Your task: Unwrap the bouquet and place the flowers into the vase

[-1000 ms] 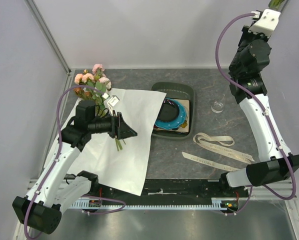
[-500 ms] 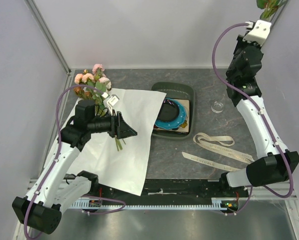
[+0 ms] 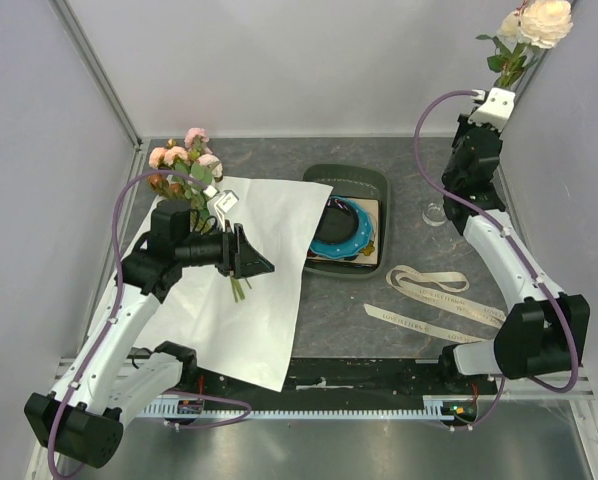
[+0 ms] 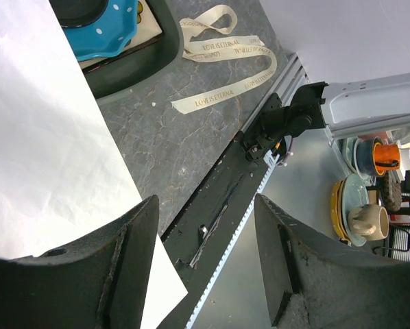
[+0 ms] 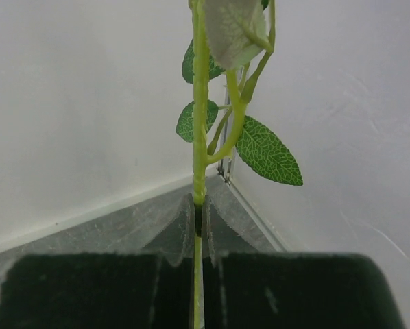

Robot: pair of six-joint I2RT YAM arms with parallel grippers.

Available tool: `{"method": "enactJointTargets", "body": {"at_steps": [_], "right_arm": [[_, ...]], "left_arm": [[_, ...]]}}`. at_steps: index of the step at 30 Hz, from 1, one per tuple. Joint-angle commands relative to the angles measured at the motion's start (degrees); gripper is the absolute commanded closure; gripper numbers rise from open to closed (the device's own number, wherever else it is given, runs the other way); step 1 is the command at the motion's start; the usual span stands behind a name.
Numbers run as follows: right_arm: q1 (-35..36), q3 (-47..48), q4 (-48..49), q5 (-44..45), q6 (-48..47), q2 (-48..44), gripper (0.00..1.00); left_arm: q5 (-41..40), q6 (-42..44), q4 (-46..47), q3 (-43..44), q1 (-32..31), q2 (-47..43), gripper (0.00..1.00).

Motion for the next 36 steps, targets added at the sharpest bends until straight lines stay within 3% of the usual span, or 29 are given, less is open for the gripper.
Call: {"method": "enactJointTargets", "body": {"at_steps": [1,11,18,28,36], "right_arm": [[-0.63,-2.66,6.09,-2.3,2.28,1.15,1.0],[-0.72,-3.45,5.04,-2.3,3.43,5.11,0.95],[-0.63,-4.42,5.04,-2.13,3.78,5.55,0.77],[-0.81,-3.81,3.9,-1.78,4.13,6.69,0.74],[-0.9,-4.42,3.11,-2.13,4.74,6.16,0.58]], "left_arm": [[0.11,1.11,0.59,1.62,-0.19,-0.02,0.36],[0.29,1.03,1.11,1.09,-0.19,0.42,0.35],[0.2,0.94,1.03,1.01,-0.1,0.33,0.35],[0.46,0.59,1.11,0.04,-0.19,-0.81,0.35],[0.55,0.68,1.11,-0.66,-0.1,-1.25,0.35]]}}
